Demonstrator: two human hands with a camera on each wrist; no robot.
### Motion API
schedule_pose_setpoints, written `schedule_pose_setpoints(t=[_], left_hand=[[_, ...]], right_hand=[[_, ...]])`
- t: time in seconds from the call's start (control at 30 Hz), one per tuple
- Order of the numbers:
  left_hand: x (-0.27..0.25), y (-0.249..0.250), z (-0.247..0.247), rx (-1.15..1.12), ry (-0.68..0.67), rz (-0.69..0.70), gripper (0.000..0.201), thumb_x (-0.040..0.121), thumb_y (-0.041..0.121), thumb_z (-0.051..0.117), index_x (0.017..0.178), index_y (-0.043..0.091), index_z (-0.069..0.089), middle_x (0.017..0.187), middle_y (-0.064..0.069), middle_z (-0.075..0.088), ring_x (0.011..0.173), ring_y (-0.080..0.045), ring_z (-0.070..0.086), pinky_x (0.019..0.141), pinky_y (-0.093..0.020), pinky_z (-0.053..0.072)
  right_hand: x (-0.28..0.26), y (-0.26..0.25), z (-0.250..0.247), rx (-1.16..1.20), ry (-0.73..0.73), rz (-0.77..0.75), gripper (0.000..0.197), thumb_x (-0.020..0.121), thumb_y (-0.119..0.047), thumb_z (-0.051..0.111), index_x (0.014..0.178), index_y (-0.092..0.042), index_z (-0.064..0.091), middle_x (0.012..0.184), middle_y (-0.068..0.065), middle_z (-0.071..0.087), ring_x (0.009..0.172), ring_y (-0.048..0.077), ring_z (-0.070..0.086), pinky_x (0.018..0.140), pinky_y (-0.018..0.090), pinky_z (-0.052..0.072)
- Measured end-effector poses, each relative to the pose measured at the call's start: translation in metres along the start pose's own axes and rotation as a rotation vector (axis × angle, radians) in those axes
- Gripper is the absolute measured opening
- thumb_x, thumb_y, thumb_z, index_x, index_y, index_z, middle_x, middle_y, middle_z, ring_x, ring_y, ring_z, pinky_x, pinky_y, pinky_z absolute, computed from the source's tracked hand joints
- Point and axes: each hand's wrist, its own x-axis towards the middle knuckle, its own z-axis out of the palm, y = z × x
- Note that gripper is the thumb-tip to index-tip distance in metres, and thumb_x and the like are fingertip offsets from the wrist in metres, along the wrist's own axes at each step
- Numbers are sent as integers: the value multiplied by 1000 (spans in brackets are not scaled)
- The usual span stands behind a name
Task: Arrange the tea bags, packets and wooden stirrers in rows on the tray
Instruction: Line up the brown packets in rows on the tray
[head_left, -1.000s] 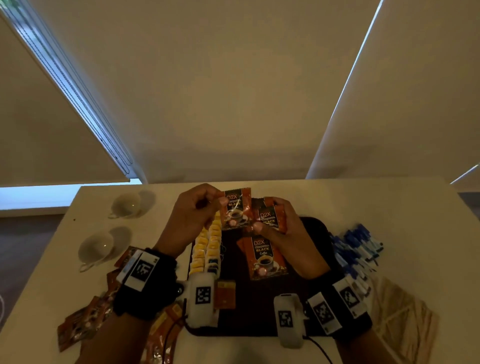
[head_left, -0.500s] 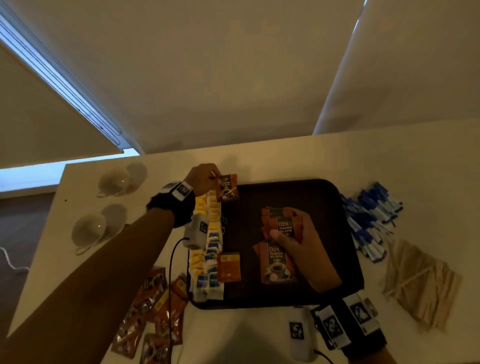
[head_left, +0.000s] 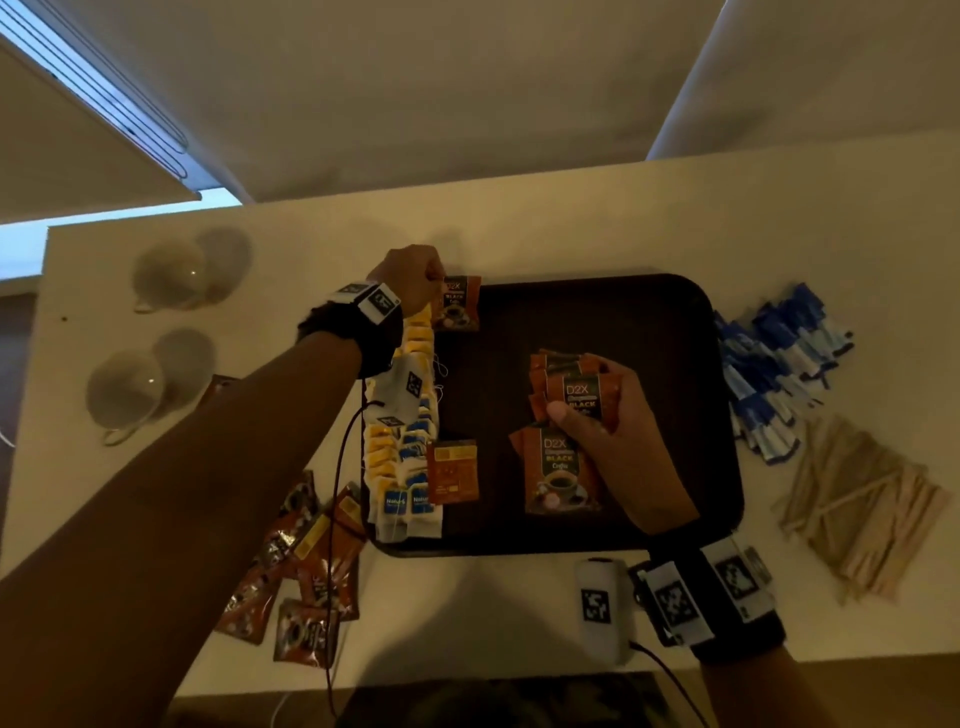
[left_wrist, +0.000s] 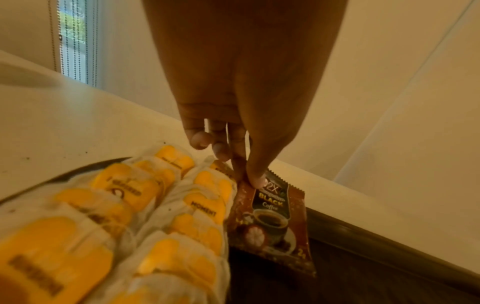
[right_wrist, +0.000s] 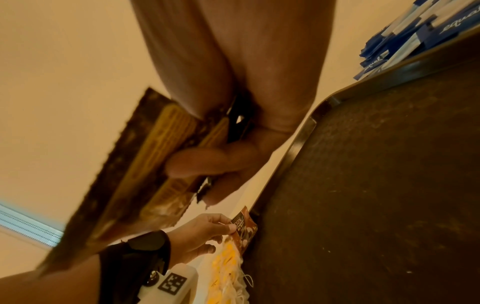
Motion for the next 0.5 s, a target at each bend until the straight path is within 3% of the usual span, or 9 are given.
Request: schedule_pose_setpoints(t=[0.13,0.2,0.27,0.37,0.43,0.5], left_hand=[[-2,4,4,-64,41,1,17,83,15,67,97,9,62,108,-12,62,101,-29,57,76,-30,41],[-11,10,2,-86,87,12,25,80,16,69,103,11,59,107,-12,59,99,-27,56,73,-30,41],[-32,17,-2,-60,177,67,31,81,18,68,109,13,56,108,-11,55,101,-25,52,72,-30,41],[-85,32,5,-20,242,205,26,82,23,65,103,13,55,108,-9,51,103,-23,48,71,-30,40],[-123,39,21,52,108,323,23,84,24,63,103,13,55,111,-6,49,103,-21,47,74,-26,36],[-156,40,44,233,-82,397,33,86,30,60,114,16,51,117,-3,47,107,-19,44,79,-25,35]], right_hand=[[0,2,1,1,11,13,55,81,-16,70,127,-23,40,113,0,63,99,12,66,82,35,57],[-1,3,0,0,9,7,57,81,-16,69,129,-20,40,113,-1,63,99,11,66,82,33,57],[-2,4,-1,4,10,9,56,81,-16,69,130,-19,40,112,-1,63,98,10,66,79,31,58],[-4,5,-4,16,15,9,52,81,-15,68,125,-21,41,110,-2,63,96,11,66,76,29,58],[-4,7,-5,12,11,14,52,81,-16,69,125,-22,41,110,-1,63,96,11,67,75,28,58],[-4,7,-5,2,0,17,52,81,-17,69,124,-23,41,109,-1,63,95,11,67,73,26,58]])
